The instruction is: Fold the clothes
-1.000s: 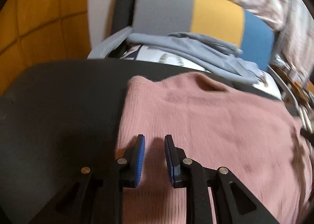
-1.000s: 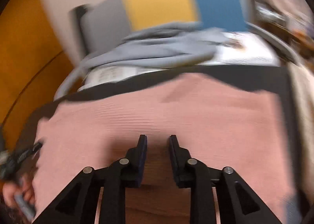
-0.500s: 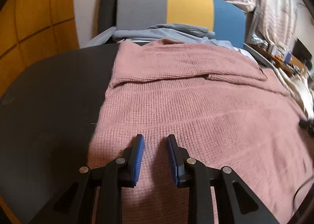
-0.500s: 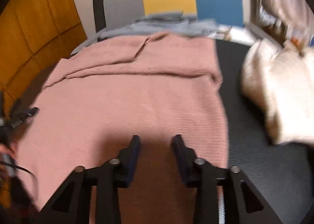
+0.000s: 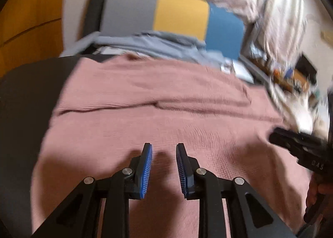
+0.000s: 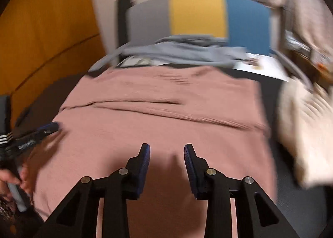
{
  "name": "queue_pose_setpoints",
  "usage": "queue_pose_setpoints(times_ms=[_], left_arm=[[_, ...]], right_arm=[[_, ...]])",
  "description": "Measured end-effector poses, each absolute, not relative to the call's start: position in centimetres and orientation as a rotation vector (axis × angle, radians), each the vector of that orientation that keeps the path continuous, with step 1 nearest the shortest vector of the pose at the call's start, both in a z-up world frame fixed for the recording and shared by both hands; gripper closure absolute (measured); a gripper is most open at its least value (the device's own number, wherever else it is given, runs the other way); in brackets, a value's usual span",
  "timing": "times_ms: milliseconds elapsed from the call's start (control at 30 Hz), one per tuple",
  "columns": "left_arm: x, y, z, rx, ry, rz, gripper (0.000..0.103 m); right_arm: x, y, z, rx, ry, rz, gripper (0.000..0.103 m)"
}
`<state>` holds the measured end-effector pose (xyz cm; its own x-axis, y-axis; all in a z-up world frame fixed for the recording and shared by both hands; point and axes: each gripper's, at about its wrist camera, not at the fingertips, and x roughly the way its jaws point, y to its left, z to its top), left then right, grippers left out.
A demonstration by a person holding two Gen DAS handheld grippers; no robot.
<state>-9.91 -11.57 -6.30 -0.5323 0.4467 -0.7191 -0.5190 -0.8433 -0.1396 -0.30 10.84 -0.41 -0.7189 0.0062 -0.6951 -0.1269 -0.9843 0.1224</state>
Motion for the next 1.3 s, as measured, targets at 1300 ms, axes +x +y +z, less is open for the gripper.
queue_pose_setpoints(times_ms=[1300], left_arm=[[-10.1, -14.0, -7.4, -1.066, -0.068, 2.286, 0.078]], right_arm=[[4.2, 29.9, -3.9, -1.024, 0.799, 2.441, 0.079]])
